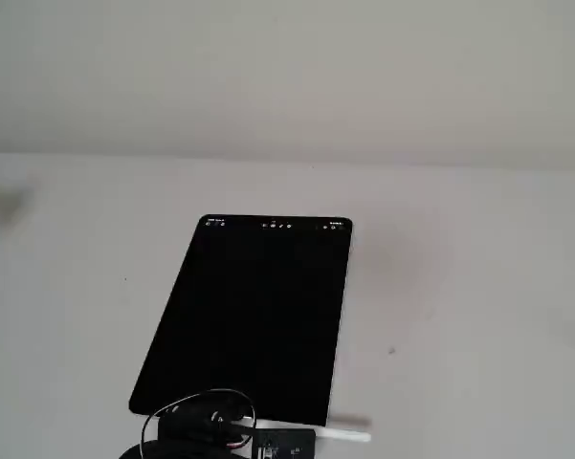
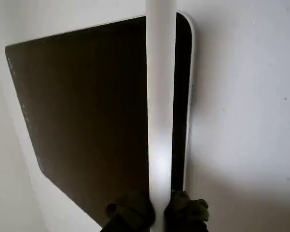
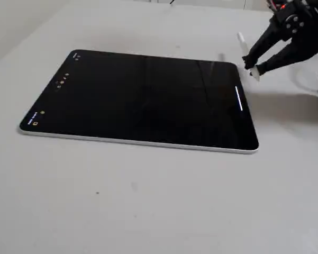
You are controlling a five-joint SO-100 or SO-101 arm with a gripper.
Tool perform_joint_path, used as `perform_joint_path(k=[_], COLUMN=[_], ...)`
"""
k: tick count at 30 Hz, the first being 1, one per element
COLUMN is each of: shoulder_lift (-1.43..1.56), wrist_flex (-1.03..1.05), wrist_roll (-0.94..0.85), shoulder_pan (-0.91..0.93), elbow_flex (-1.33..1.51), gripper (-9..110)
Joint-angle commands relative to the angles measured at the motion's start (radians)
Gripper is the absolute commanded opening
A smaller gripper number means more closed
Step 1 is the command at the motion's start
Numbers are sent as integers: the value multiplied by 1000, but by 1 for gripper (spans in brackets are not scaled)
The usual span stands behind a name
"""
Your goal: Draw a line in the middle of the ipad using the apple pencil
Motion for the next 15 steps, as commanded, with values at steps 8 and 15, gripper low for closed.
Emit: perform_joint_path(k=[8,15], shoulder_lift=[15,14], wrist_flex=[-285,-495], wrist_roll=[-397,-715], shoulder_pan=[-80,-221], elbow_flex=[48,84], gripper=[0,0])
